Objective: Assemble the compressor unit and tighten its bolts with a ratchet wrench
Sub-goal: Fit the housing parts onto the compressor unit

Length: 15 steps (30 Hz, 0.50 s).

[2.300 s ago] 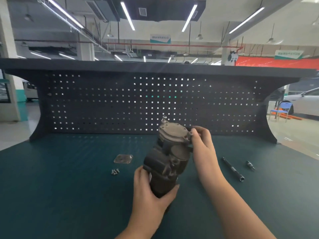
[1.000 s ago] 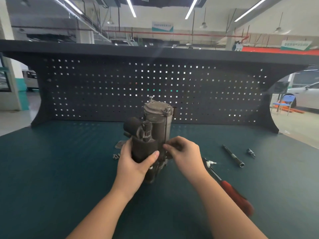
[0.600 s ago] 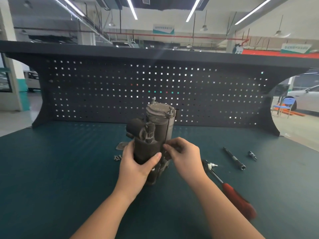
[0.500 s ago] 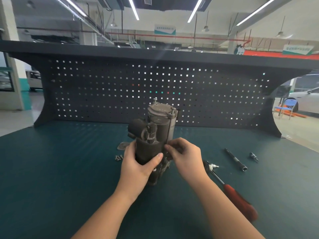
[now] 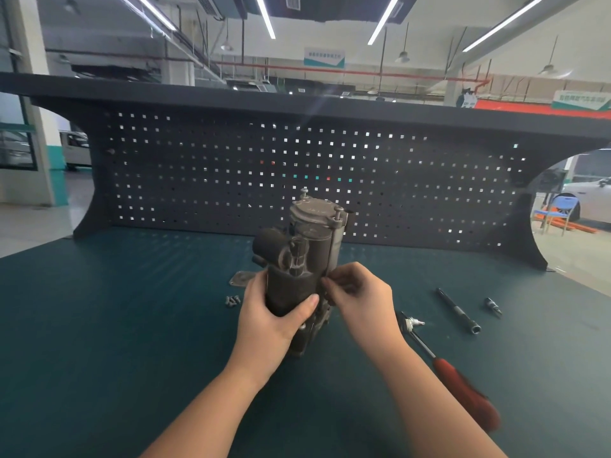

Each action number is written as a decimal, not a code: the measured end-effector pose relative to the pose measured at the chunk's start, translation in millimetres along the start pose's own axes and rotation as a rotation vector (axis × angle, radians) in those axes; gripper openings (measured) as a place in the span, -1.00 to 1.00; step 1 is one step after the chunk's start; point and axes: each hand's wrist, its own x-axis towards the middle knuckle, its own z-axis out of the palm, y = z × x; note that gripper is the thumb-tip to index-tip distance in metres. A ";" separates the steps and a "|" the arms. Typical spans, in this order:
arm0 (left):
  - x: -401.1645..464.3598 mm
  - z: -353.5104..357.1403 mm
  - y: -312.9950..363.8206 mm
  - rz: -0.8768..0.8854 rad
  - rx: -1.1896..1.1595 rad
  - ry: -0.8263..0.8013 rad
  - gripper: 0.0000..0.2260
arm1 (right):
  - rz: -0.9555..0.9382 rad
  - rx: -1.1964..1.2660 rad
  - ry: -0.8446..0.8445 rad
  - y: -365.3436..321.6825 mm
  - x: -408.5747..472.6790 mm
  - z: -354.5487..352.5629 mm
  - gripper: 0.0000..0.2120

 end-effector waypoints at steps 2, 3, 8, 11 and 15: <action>0.0 -0.1 0.4 0.002 0.004 0.002 -0.62 | -0.004 -0.004 -0.003 0.3 -0.1 0.5 -0.76; 0.1 -0.2 0.4 0.005 0.003 0.003 -0.62 | -0.007 -0.003 -0.006 0.1 -0.4 0.7 -0.75; -1.4 -0.4 1.9 0.012 -0.001 0.000 -0.63 | 0.004 -0.002 -0.006 -1.1 -2.2 1.8 -0.75; -1.3 1.0 3.2 0.020 -0.004 0.002 -0.64 | -0.007 -0.038 -0.020 -1.2 -2.5 1.2 -0.75; -1.5 2.7 4.7 0.018 -0.001 0.008 -0.63 | -0.040 -0.071 -0.029 -2.0 -3.3 0.3 -0.83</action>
